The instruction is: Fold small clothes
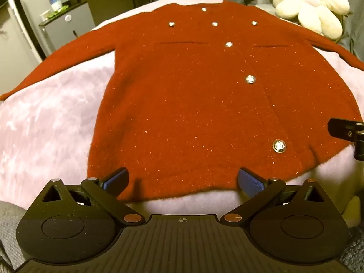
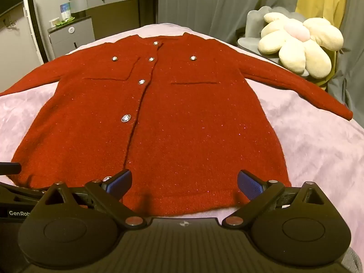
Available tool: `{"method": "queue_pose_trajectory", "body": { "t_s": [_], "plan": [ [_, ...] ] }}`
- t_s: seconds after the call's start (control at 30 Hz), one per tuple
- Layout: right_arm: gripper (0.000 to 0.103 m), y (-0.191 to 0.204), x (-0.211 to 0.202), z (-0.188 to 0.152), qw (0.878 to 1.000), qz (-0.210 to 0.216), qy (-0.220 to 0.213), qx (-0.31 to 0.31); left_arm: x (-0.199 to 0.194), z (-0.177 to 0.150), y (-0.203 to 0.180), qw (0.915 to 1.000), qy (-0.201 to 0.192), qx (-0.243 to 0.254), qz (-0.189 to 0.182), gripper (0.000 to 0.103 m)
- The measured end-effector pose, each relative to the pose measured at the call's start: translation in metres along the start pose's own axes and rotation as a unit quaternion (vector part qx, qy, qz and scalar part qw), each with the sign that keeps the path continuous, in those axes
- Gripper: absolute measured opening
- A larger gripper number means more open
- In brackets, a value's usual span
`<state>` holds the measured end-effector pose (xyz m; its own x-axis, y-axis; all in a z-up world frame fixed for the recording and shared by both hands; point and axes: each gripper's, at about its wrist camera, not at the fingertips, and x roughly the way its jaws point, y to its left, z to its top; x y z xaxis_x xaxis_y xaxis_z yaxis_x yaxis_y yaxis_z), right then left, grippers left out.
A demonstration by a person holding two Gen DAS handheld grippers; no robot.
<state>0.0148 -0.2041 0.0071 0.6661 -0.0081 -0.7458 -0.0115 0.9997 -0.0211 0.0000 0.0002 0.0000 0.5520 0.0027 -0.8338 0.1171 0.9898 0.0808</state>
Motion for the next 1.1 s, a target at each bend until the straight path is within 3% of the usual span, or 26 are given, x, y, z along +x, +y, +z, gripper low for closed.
{"method": "queue_pose_trajectory", "body": {
  "t_s": [1.1],
  "plan": [
    [0.099,-0.0009,-0.0003,-0.0003,1.000,0.001,0.002,0.000,0.0015,-0.0018,0.0001,1.0000,0.003,-0.004,0.000,0.103]
  ]
}}
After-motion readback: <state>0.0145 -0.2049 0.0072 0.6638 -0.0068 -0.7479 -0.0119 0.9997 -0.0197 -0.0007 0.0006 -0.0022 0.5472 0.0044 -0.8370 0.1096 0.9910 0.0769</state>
